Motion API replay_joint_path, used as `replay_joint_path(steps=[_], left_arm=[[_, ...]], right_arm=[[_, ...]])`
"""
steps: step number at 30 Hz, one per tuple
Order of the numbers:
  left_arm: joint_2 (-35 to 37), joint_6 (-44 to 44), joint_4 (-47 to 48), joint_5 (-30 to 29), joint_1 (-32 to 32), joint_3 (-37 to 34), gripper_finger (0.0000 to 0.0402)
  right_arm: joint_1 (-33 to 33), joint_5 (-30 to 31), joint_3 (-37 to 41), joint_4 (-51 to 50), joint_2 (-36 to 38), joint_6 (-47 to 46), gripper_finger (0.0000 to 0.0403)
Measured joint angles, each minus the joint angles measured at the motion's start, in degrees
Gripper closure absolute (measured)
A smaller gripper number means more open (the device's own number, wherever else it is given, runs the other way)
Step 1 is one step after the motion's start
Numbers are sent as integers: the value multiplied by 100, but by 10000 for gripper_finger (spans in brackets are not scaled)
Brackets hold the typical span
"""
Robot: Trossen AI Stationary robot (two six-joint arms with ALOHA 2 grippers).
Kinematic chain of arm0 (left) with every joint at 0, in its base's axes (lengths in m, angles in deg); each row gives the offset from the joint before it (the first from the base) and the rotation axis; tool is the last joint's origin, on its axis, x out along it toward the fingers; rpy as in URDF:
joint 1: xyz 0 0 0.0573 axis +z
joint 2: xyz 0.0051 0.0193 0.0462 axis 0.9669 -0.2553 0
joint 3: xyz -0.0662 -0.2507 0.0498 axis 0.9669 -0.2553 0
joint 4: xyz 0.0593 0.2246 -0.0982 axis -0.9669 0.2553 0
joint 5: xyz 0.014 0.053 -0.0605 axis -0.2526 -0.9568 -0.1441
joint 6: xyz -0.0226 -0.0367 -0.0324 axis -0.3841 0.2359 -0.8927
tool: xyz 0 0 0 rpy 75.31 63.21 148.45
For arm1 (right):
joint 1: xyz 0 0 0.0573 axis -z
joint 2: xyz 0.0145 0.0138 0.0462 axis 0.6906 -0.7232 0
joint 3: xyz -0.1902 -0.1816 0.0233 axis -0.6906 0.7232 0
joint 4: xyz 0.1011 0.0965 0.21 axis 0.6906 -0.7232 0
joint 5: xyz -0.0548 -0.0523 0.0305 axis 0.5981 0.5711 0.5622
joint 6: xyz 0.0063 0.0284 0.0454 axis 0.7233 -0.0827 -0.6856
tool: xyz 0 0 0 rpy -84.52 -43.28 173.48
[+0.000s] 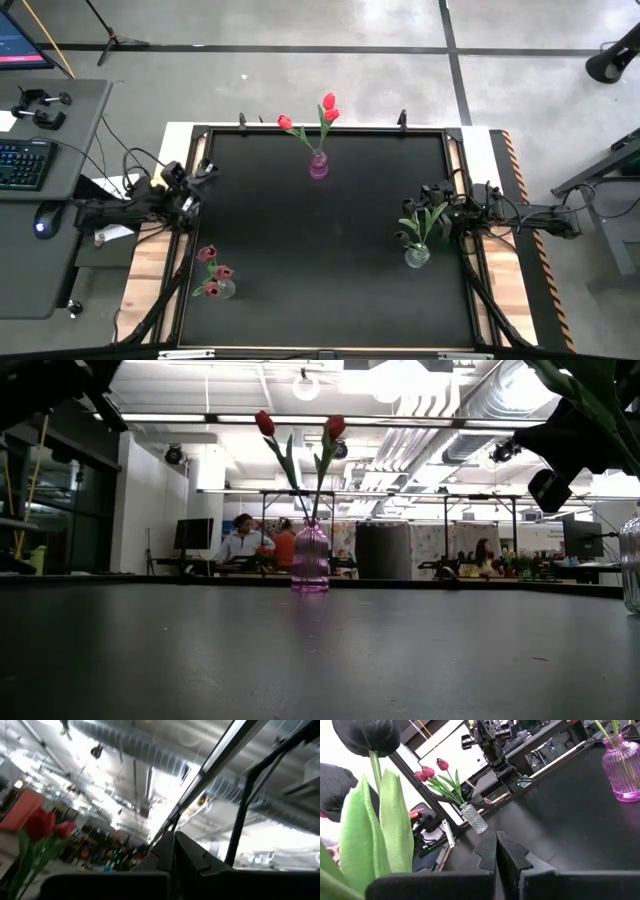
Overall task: Sort flowers into vase by color
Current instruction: Return to Home Position
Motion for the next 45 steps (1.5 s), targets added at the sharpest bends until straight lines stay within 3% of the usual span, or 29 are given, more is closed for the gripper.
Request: replay_joint_path(steps=[12, 18, 21, 32, 39, 45], left_arm=[[105, 98, -169, 30, -42, 10, 401], [105, 2398, 1201, 493, -44, 10, 401], [101, 2944, 2193, 492, -40, -2, 401], [105, 2347, 3658, 443, -33, -2, 401], [105, 2526, 3650, 511, -33, 0, 401], [105, 1549, 3647, 511, -33, 0, 401]], right_arm=[[-1, 2, -2, 0, -2, 0, 402], [0, 2, -2, 0, -2, 0, 402], [0, 2, -2, -1, -2, 1, 402], [-2, 2, -2, -2, -2, 1, 402], [0, 2, -2, -2, -4, 0, 402], [-2, 2, -2, -2, -4, 0, 402]])
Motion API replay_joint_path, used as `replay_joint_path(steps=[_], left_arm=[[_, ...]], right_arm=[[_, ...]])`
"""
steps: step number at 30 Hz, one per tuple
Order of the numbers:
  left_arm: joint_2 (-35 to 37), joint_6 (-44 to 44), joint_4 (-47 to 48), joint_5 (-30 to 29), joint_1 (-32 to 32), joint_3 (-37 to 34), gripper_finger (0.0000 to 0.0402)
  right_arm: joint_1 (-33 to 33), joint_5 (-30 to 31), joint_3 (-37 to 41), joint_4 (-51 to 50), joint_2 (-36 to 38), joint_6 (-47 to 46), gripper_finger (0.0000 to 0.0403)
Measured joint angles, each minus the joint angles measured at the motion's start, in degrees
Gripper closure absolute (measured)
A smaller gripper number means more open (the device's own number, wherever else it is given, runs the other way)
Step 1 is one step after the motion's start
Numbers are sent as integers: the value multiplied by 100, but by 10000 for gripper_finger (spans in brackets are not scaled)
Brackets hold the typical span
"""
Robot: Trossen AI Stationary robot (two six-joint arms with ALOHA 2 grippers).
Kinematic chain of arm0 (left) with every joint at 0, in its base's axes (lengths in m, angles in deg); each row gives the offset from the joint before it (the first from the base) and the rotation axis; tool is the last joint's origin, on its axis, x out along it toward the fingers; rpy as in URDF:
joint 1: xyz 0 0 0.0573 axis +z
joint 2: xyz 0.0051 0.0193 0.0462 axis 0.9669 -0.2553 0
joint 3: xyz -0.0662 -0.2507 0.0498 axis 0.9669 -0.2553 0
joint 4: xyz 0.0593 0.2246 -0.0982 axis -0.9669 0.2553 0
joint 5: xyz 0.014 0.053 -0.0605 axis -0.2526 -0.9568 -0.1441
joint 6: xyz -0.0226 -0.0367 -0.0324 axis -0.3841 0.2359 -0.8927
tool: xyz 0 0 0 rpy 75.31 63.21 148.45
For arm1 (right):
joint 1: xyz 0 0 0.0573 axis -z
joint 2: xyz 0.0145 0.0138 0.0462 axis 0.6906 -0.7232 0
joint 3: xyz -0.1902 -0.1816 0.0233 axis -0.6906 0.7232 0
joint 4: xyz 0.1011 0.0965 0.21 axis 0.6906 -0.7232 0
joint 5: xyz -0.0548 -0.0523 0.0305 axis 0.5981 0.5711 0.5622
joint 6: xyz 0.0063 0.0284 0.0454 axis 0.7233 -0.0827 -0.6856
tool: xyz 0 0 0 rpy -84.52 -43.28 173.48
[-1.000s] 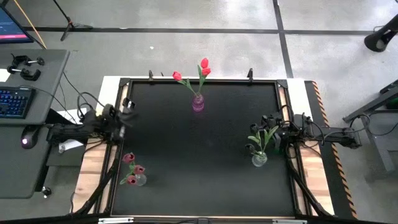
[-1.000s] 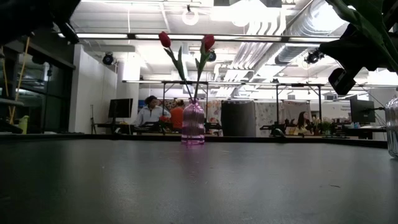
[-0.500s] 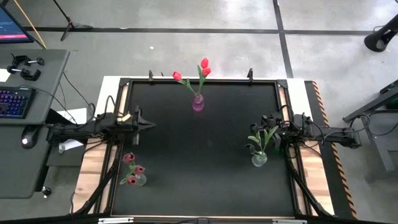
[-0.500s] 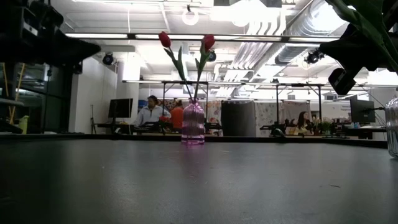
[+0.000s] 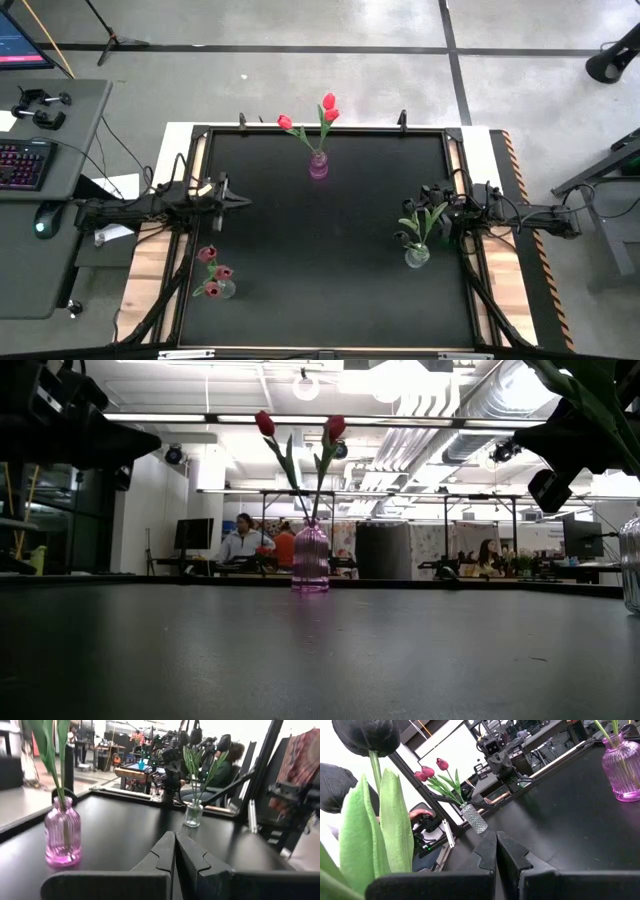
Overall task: Sort flowers into vase by color
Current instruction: Return to Home Position
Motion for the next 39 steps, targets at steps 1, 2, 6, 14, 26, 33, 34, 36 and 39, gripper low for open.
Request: replay_joint_path(steps=[1, 2, 6, 14, 26, 33, 34, 36, 39], left_arm=[[0, -131, 0, 0, 0, -2, 401], [0, -218, 0, 0, 0, 0, 401], [0, -351, 0, 0, 0, 0, 401], [0, -351, -5, 0, 0, 0, 401], [-26, -350, -5, 0, 0, 0, 401], [-26, -351, -5, 0, 0, 0, 401], [-26, -349, -5, 0, 0, 0, 401], [-26, -350, -5, 0, 0, 0, 401], [-26, -349, -5, 0, 0, 0, 401]], right_arm=[[1, 0, 0, 0, 0, 1, 402], [1, 0, 0, 0, 0, 0, 402], [0, 0, 0, 0, 0, 0, 402], [2, 0, 0, 0, 0, 0, 402], [0, 0, 0, 0, 0, 0, 402], [1, 0, 0, 0, 0, 0, 402], [1, 0, 0, 0, 1, 1, 402], [-8, 0, 0, 2, 39, 0, 402], [-92, -11, -2, 2, 39, 157, 402]])
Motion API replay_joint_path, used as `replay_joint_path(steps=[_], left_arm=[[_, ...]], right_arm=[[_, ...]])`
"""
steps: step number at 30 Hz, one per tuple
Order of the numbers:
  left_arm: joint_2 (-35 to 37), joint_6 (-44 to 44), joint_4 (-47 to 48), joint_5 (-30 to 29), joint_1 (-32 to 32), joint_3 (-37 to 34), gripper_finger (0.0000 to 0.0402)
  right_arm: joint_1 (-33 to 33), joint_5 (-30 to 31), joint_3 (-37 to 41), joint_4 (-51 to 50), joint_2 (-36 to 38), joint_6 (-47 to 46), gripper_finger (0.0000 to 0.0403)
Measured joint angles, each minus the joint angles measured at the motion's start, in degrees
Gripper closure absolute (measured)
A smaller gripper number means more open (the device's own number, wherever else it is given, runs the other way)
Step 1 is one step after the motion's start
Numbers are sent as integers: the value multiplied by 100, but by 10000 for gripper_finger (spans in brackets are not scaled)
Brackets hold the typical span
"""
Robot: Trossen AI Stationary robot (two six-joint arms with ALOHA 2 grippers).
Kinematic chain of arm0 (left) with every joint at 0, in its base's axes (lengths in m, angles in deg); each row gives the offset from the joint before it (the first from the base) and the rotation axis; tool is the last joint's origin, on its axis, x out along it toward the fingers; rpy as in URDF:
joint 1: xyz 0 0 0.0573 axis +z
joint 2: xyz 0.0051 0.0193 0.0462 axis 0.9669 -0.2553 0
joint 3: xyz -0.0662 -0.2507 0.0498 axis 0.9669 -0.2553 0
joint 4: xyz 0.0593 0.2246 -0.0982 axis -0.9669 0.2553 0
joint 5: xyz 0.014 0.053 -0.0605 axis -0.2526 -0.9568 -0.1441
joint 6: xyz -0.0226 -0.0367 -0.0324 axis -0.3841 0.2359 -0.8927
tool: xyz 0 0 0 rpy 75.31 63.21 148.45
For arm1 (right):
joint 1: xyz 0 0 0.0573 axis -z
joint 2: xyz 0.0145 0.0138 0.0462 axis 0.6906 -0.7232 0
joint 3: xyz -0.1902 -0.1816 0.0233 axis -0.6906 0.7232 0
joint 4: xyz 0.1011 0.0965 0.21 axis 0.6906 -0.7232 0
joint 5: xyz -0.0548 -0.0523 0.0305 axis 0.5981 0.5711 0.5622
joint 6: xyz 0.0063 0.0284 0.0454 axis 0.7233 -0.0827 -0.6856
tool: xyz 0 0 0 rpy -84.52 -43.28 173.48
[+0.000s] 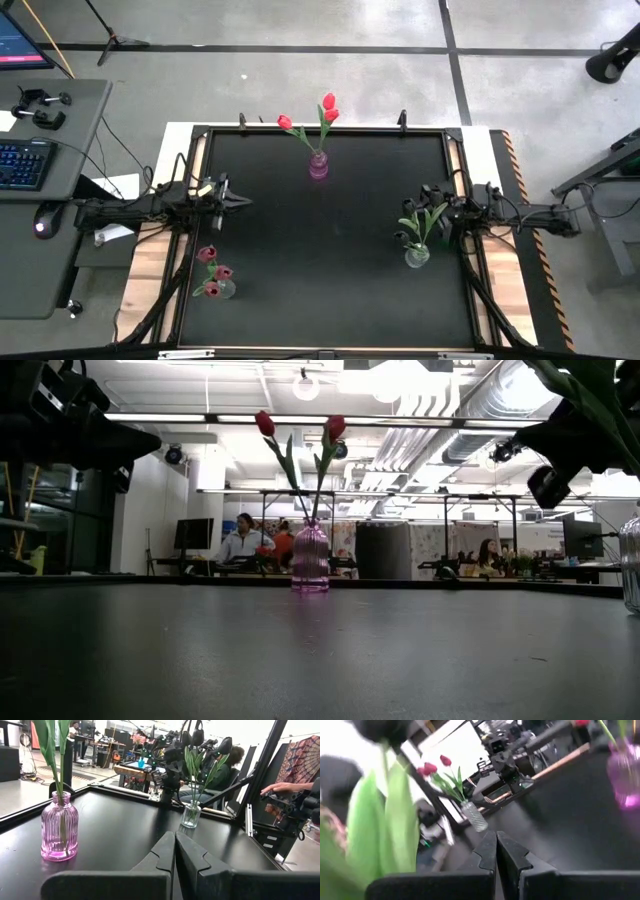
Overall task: Sort flowers into vase by color
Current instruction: Return to Home Position
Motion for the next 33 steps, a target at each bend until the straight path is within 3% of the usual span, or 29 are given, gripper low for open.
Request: replay_joint_path(steps=[6, 11, 33], left_arm=[[0, 0, 0, 0, 0, 0, 401], [-2, 0, 0, 0, 0, 0, 401], [-2, 0, 0, 0, 0, 0, 401]], right_arm=[[-247, 362, 4, -36, 0, 2714, 402], [-436, 623, 7, -61, 2, 3907, 402], [-428, 627, 11, -68, -68, 4009, 402]])
